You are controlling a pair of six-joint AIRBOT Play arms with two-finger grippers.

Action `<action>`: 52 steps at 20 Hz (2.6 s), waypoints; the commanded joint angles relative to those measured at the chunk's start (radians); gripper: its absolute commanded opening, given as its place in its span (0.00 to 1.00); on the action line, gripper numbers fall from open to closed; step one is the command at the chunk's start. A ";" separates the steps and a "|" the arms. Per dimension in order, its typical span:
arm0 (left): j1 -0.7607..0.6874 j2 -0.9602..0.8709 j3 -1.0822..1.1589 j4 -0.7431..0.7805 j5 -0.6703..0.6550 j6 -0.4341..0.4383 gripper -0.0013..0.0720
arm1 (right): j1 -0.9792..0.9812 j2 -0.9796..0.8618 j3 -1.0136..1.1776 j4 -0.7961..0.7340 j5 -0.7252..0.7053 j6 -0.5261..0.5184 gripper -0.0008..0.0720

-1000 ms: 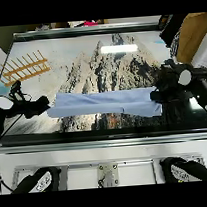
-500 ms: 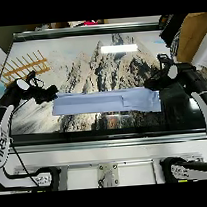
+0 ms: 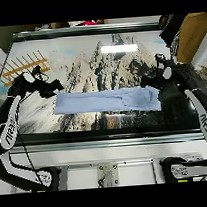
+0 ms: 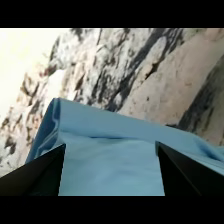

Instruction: Fold the clothes and pants, and hang the long-sleeved shirts on hangers.

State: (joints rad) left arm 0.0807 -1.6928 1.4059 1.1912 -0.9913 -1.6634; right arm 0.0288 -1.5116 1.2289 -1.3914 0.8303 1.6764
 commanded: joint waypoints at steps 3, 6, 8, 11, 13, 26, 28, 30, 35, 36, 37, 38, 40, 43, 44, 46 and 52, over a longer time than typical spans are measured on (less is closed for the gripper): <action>0.000 0.073 0.122 -0.005 -0.107 0.000 0.83 | -0.148 0.052 0.074 0.163 0.134 -0.174 0.92; -0.031 0.144 0.120 -0.005 -0.169 0.005 0.33 | -0.348 0.034 0.069 0.340 0.336 -0.371 1.00; -0.078 0.175 0.121 -0.007 -0.178 0.018 0.03 | -0.463 -0.009 0.069 0.380 0.417 -0.425 1.00; -0.172 0.198 0.121 -0.008 -0.180 0.018 0.03 | -0.583 -0.106 0.068 0.420 0.496 -0.488 1.00; -0.241 0.196 0.121 -0.007 -0.179 0.017 0.03 | -0.625 -0.179 0.068 0.475 0.527 -0.545 1.00; -0.388 0.151 0.121 -0.009 -0.127 -0.040 0.03 | -0.521 -0.314 -0.061 0.768 0.502 -0.682 1.00; -0.386 0.151 0.121 -0.008 -0.127 -0.040 0.03 | -0.476 -0.314 -0.061 0.787 0.500 -0.682 1.00; -0.386 0.151 0.121 -0.008 -0.127 -0.040 0.03 | -0.430 -0.314 -0.061 0.787 0.481 -0.681 1.00; -0.386 0.151 0.121 -0.005 -0.127 -0.039 0.03 | -0.356 -0.314 -0.060 0.787 0.441 -0.678 0.70; -0.386 0.151 0.121 -0.005 -0.127 -0.039 0.03 | -0.354 -0.314 -0.060 0.786 0.442 -0.678 0.43; -0.386 0.151 0.121 -0.005 -0.127 -0.039 0.03 | -0.354 -0.312 -0.060 0.786 0.442 -0.678 0.26; -0.386 0.151 0.121 -0.005 -0.125 -0.039 0.03 | -0.355 -0.307 -0.060 0.784 0.442 -0.678 0.07; -0.391 0.142 0.121 -0.007 -0.122 -0.039 0.03 | -0.358 -0.284 -0.052 0.759 0.443 -0.649 0.04; -0.425 0.073 0.121 -0.008 -0.111 -0.037 0.03 | -0.357 -0.216 0.034 0.598 0.511 -0.567 0.04; -0.439 0.037 0.121 -0.016 -0.080 -0.030 0.02 | -0.351 -0.194 0.081 0.532 0.556 -0.535 0.04; -0.474 -0.040 0.121 -0.076 0.015 0.010 0.02 | -0.332 -0.151 0.191 0.406 0.640 -0.431 0.04; -0.589 -0.285 0.283 -0.223 0.058 0.090 0.02 | -0.200 -0.083 0.482 0.276 0.812 -0.233 0.04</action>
State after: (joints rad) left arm -0.4541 -1.8694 1.6058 1.0172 -0.9463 -1.6039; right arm -0.2317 -1.6222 1.5867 -1.0245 1.5536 1.3239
